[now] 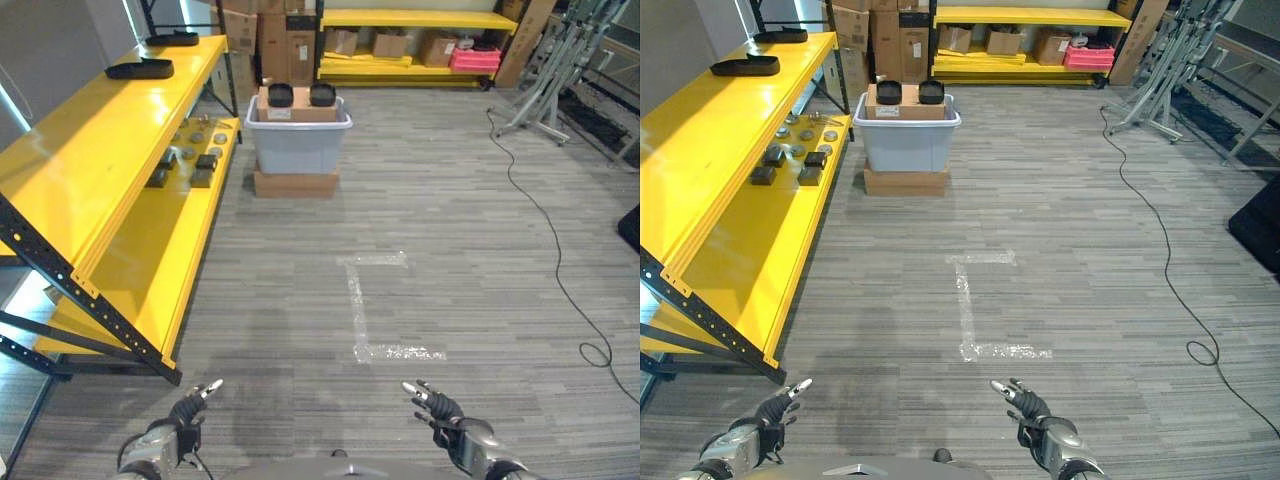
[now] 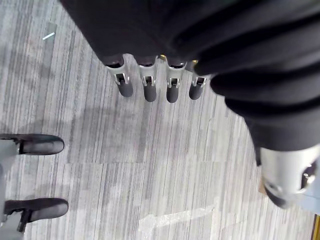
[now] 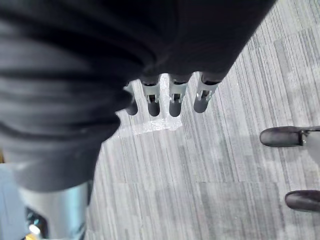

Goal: Move parts from the plastic box to the shelf.

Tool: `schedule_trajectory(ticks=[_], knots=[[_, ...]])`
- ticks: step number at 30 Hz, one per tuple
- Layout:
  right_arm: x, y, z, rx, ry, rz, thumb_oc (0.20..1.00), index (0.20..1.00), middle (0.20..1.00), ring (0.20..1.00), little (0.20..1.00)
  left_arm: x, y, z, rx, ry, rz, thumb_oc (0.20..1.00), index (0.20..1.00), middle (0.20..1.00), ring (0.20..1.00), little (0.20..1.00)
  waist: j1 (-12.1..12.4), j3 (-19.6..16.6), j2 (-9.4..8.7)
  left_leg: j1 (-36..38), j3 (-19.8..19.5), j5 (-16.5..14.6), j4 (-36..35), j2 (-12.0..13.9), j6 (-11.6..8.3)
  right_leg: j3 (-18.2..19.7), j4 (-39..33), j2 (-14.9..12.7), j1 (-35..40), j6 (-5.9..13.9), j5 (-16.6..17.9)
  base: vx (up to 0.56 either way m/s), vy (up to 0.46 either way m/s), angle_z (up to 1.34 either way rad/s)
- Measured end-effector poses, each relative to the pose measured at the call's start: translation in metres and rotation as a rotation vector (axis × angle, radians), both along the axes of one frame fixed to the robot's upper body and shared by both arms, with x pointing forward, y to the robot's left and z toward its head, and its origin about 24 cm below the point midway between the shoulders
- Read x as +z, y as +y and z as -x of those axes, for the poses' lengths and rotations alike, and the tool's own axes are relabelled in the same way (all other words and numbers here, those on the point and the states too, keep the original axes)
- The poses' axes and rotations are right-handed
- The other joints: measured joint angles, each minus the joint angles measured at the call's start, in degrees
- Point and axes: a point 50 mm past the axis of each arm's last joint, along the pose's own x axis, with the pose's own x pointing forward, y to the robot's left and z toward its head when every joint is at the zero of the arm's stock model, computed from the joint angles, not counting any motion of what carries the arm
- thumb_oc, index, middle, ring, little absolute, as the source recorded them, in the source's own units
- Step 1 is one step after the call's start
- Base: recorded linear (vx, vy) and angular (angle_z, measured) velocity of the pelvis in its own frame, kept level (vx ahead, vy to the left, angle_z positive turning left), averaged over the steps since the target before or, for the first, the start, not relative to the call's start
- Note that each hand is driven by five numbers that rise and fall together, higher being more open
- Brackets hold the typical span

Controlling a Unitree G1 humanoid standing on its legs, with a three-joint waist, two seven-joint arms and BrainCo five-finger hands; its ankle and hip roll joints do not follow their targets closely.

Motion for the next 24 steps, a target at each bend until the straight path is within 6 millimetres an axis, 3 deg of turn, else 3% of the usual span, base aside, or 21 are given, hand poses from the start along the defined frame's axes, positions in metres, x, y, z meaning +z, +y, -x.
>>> schedule_trajectory(ticks=[2, 3, 4, 6, 8, 11, 12, 14, 16, 17, 19, 20, 22, 23, 24], knots=[[0.003, 0.002, -0.008, 0.016, -0.02, 0.002, 1.0, 1.0, 1.0, 1.0, 1.0, 0.003, -0.001, -0.008, -0.012, -0.018, 0.002, 1.0, 1.0, 1.0, 1.0, 1.0, 0.0, 1.9, 0.3, 0.1, 0.4, 0.0, 0.0, 0.6, 0.7, -0.1, 7.7, 0.0, -4.0, 1.41, -1.2, 0.08, 0.063, -0.21], [0.006, 0.005, -0.018, 0.036, -0.042, 0.006, 1.0, 1.0, 1.0, 1.0, 1.0, 0.006, -0.003, -0.018, -0.041, -0.032, -0.009, 1.0, 1.0, 1.0, 1.0, 1.0, -0.1, 4.5, 0.28, -0.1, 1.0, -0.3, 1.0, 0.8, 1.18, -0.3, 19.0, -0.5, -9.6, 2.64, -2.1, 0.14, 0.055, -0.19], [0.007, 0.006, -0.019, 0.037, -0.045, 0.004, 1.0, 1.0, 1.0, 1.0, 1.0, 0.006, -0.003, -0.02, -0.045, -0.033, -0.012, 1.0, 1.0, 1.0, 1.0, 1.0, -0.4, 5.6, 0.19, -0.2, 0.9, -0.9, 2.0, 0.8, 1.29, -0.7, 25.1, -1.3, -12.4, 3.05, -2.2, 0.22, 0.018, -0.05], [0.0, 0.008, -0.006, 0.029, -0.009, -0.008, 1.0, 1.0, 1.0, 1.0, 1.0, 0.004, -0.005, -0.015, -0.043, -0.02, -0.007, 1.0, 1.0, 1.0, 1.0, 1.0, -1.2, 6.0, -0.18, 0.7, 0.9, -1.5, 2.3, 0.3, 1.99, -1.5, 32.1, -3.6, -16.6, 4.78, -4.7, 0.25, -0.06, 0.03], [-0.004, 0.011, 0.002, 0.025, 0.016, -0.026, 1.0, 1.0, 1.0, 1.0, 1.0, 0.0, -0.001, -0.005, -0.024, 0.009, -0.011, 1.0, 1.0, 1.0, 1.0, 1.0, -1.5, 6.4, -1.15, 1.1, 0.9, -1.8, 2.3, -0.1, 2.17, -1.6, 29.8, -5.1, -17.8, 6.1, -5.7, 0.33, -0.154, -0.11], [-0.017, 0.02, 0.028, 0.014, 0.108, -0.069, 1.0, 1.0, 1.0, 1.0, 1.0, -0.005, 0.003, 0.009, 0.007, 0.065, -0.013, 1.0, 1.0, 1.0, 1.0, 1.0, -3.1, 6.7, -2.55, 1.2, 0.5, -2.0, 2.3, -0.7, 1.97, -1.2, 15.6, -6.2, -17.7, 6.82, -4.8, 0.3, -0.153, 0.05], [-0.02, 0.021, 0.036, 0.01, 0.138, -0.076, 1.0, 1.0, 1.0, 1.0, 1.0, -0.006, 0.003, 0.011, 0.01, 0.076, -0.014, 1.0, 1.0, 1.0, 1.0, 1.0, -3.9, 6.9, -2.86, 1.3, -0.1, -2.3, 2.4, -0.9, 1.91, -1.0, 13.8, -6.4, -18.1, 7.31, -3.9, 0.35, -0.207, 0.29], [-0.028, 0.024, 0.056, 0.0, 0.213, -0.081, 1.0, 1.0, 1.0, 1.0, 1.0, -0.008, 0.003, 0.017, 0.014, 0.096, -0.016, 1.0, 1.0, 1.0, 1.0, 1.0, -5.7, 6.9, -2.88, 2.4, -2.1, -2.9, 2.0, -1.0, 1.47, -0.2, 10.9, -5.9, -16.7, 5.99, -2.6, 0.18, -0.151, 0.43], [-0.031, 0.025, 0.068, -0.011, 0.255, -0.089, 1.0, 1.0, 1.0, 1.0, 1.0, -0.011, 0.004, 0.025, 0.018, 0.116, -0.02, 1.0, 1.0, 1.0, 1.0, 1.0, -5.8, 6.6, -3.16, 4.6, -2.5, -3.8, 1.2, -0.9, 0.45, 0.0, 8.2, -5.4, -13.1, 4.61, -1.4, 0.24, -0.193, 0.28], [-0.032, 0.019, 0.075, -0.043, 0.282, -0.08, 1.0, 1.0, 1.0, 1.0, 1.0, -0.016, -0.001, 0.039, 0.051, 0.158, -0.013, 1.0, 1.0, 1.0, 1.0, 1.0, -6.0, 5.4, -1.33, 6.2, -3.1, -5.8, 1.8, 1.2, -0.7, 0.1, 7.6, -3.2, -11.2, 1.44, 1.1, 0.21, -0.157, 0.19], [-0.031, 0.012, 0.079, -0.039, 0.303, -0.06, 1.0, 1.0, 1.0, 1.0, 1.0, -0.019, -0.005, 0.047, 0.057, 0.181, 0.0, 1.0, 1.0, 1.0, 1.0, 1.0, -5.8, 3.5, 0.8, 6.3, -3.4, -6.2, 3.9, 2.8, -2.36, -0.1, 5.3, -1.2, -9.6, -0.33, 2.7, 0.19, -0.147, 0.15], [-0.031, 0.01, 0.078, -0.042, 0.304, -0.054, 1.0, 1.0, 1.0, 1.0, 1.0, -0.019, -0.006, 0.046, 0.059, 0.18, 0.002, 1.0, 1.0, 1.0, 1.0, 1.0, -5.7, 3.3, 1.1, 5.1, -3.4, -6.5, 6.6, 2.9, -2.82, 0.0, 3.6, -0.8, -8.4, -0.33, 2.8, 0.17, -0.163, 0.04], [-0.029, 0.006, 0.071, -0.039, 0.291, -0.041, 1.0, 1.0, 1.0, 1.0, 1.0, -0.02, -0.006, 0.047, 0.081, 0.184, 0.007, 1.0, 1.0, 1.0, 1.0, 1.0, -4.6, 2.7, 0.35, -0.6, -3.1, -6.5, 20.4, 2.1, -3.31, 0.8, -2.0, -0.8, -4.2, -1.99, 4.3, 0.19, -0.19, -0.18], [-0.026, 0.003, 0.065, -0.037, 0.276, -0.031, 1.0, 1.0, 1.0, 1.0, 1.0, -0.021, -0.008, 0.049, 0.111, 0.189, 0.022, 1.0, 1.0, 1.0, 1.0, 1.0, -3.6, 2.3, -0.45, -7.9, -3.3, -4.7, 33.9, 1.7, -5.89, 1.5, -3.3, -0.6, -2.9, -4.35, 4.4, 0.19, -0.147, -0.25], [-0.025, 0.001, 0.061, -0.036, 0.272, -0.023, 1.0, 1.0, 1.0, 1.0, 1.0, -0.021, -0.011, 0.046, 0.122, 0.178, 0.036, 1.0, 1.0, 1.0, 1.0, 1.0, -3.4, 2.1, -0.65, -13.1, -3.9, -1.5, 42.4, 1.5, -8.06, 1.5, -3.3, -0.5, -2.9, -5.15, 3.9, 0.23, -0.117, -0.19]])
